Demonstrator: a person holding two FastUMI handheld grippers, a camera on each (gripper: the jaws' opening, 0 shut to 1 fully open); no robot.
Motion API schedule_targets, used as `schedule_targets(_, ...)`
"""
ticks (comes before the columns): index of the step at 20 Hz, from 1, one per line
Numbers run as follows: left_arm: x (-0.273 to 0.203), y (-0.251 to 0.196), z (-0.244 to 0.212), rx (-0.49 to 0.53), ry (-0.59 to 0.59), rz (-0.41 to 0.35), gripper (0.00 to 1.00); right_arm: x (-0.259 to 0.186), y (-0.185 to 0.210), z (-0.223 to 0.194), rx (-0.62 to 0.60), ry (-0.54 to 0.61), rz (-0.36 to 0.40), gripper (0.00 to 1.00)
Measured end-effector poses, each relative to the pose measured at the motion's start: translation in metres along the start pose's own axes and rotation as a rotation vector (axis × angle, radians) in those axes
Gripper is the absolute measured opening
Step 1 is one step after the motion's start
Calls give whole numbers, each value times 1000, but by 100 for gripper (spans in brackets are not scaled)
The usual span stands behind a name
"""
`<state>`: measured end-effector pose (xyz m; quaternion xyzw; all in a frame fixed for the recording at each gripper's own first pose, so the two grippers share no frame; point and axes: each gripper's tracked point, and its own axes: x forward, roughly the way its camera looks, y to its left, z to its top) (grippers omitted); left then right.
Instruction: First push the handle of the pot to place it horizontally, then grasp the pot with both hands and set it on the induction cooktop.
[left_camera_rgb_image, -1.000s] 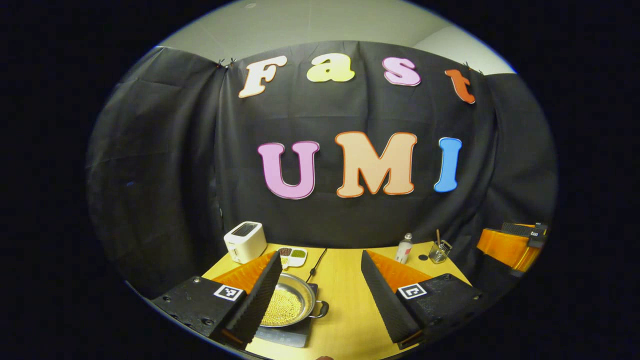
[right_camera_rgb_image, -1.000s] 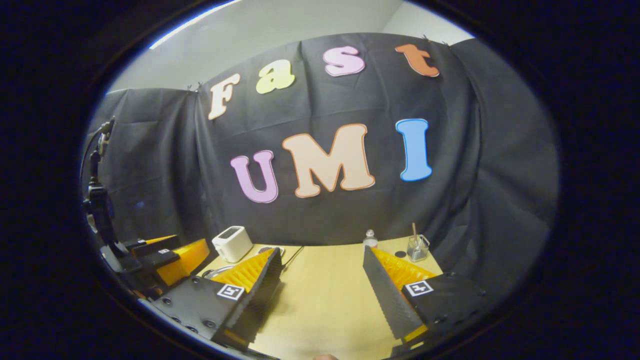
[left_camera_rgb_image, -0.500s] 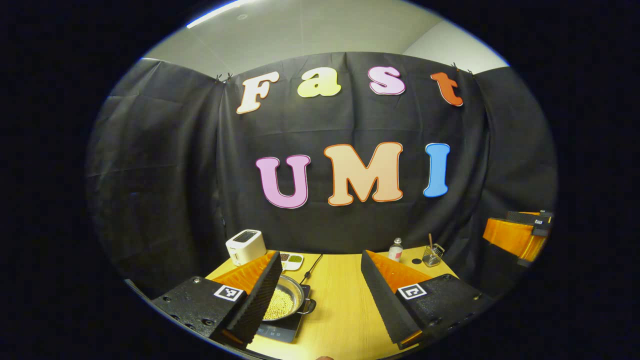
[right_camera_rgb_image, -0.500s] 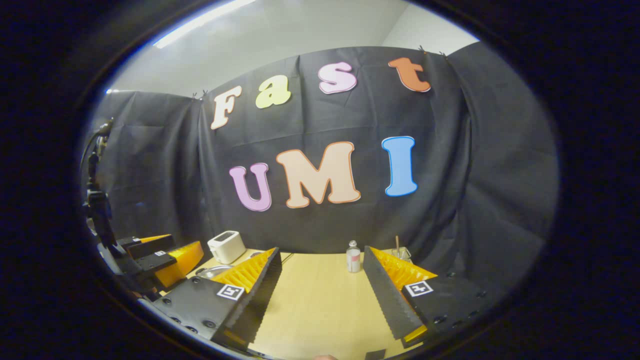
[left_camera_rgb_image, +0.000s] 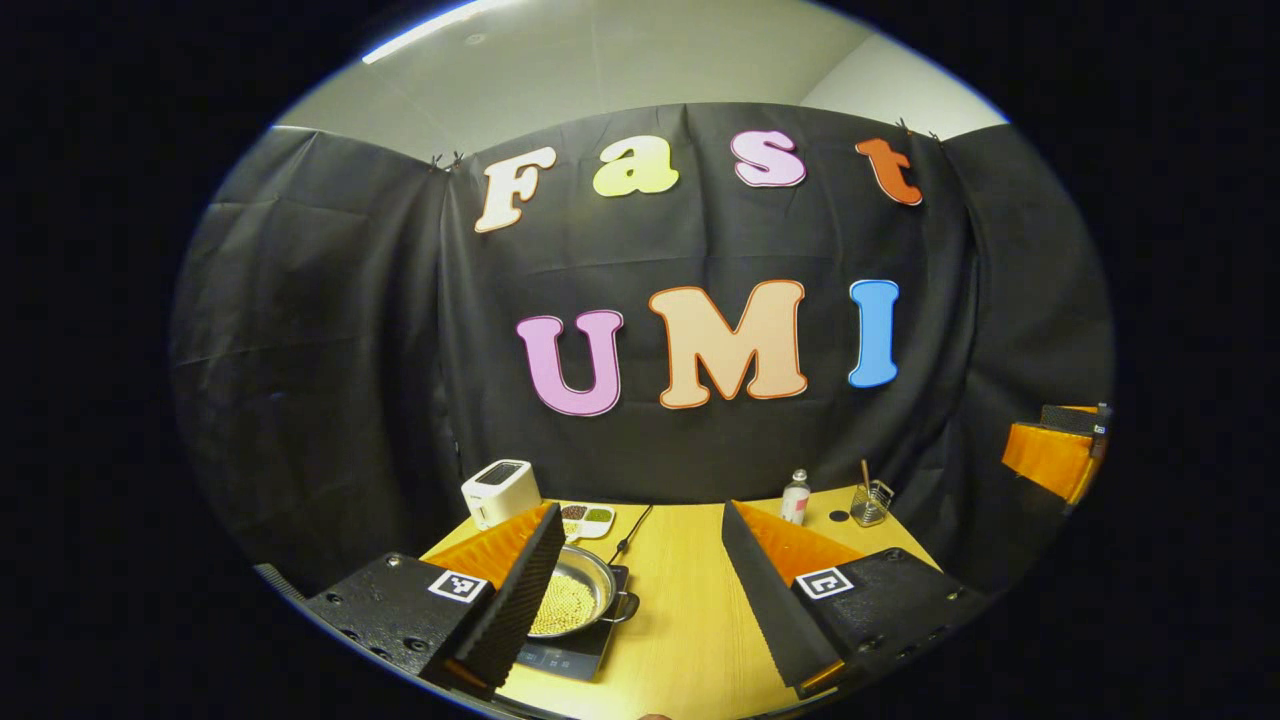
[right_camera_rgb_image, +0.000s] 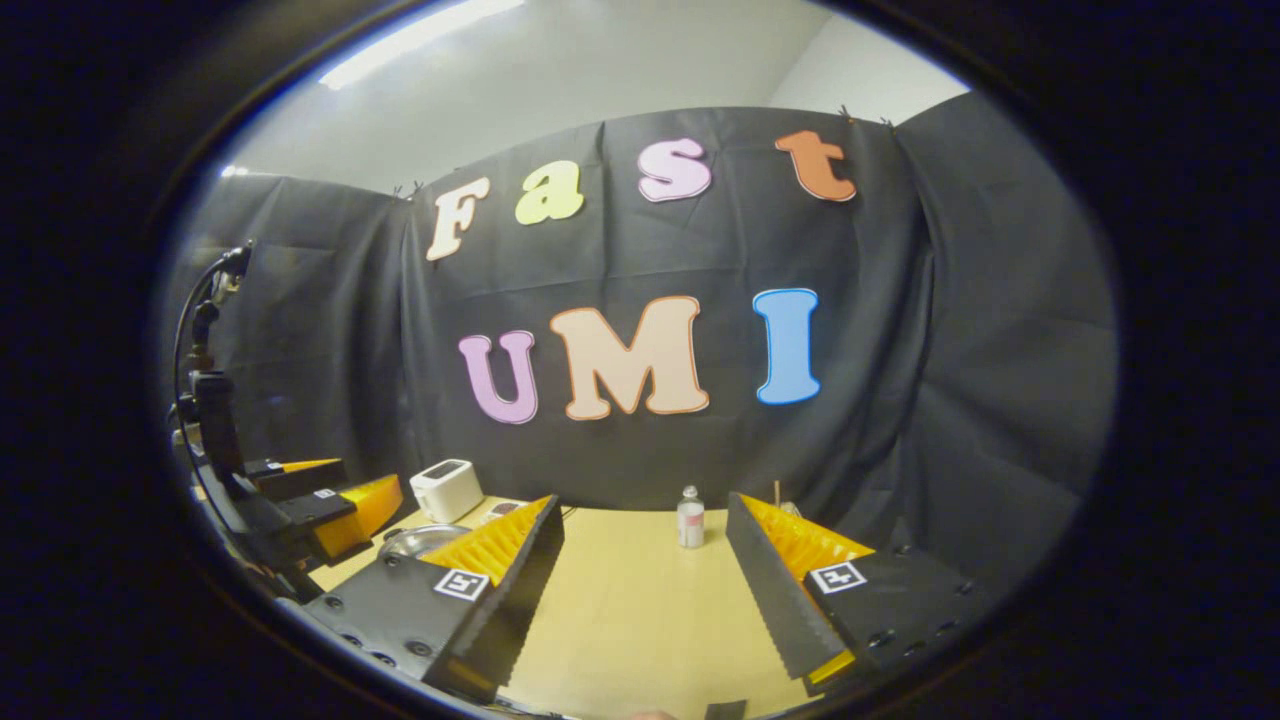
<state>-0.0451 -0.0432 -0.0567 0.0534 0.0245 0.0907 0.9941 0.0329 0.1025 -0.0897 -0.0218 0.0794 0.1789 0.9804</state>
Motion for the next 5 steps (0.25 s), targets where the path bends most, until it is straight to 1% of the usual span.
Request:
schedule_targets(1,0,2,1,7,-1,5,96,-2,2,-1,-2,0,6,93)
schedule_targets(2,-1,5,-1,11,-1,11,96,-1,3,1,-1,-2,10,100)
schedule_targets(4,-3,5,-1,12,-1,9,96,-1,3,3,7,-3,18,100)
schedule_targets(5,-3,5,-1,13,2,8,96,-1,3,3,12,-4,18,93)
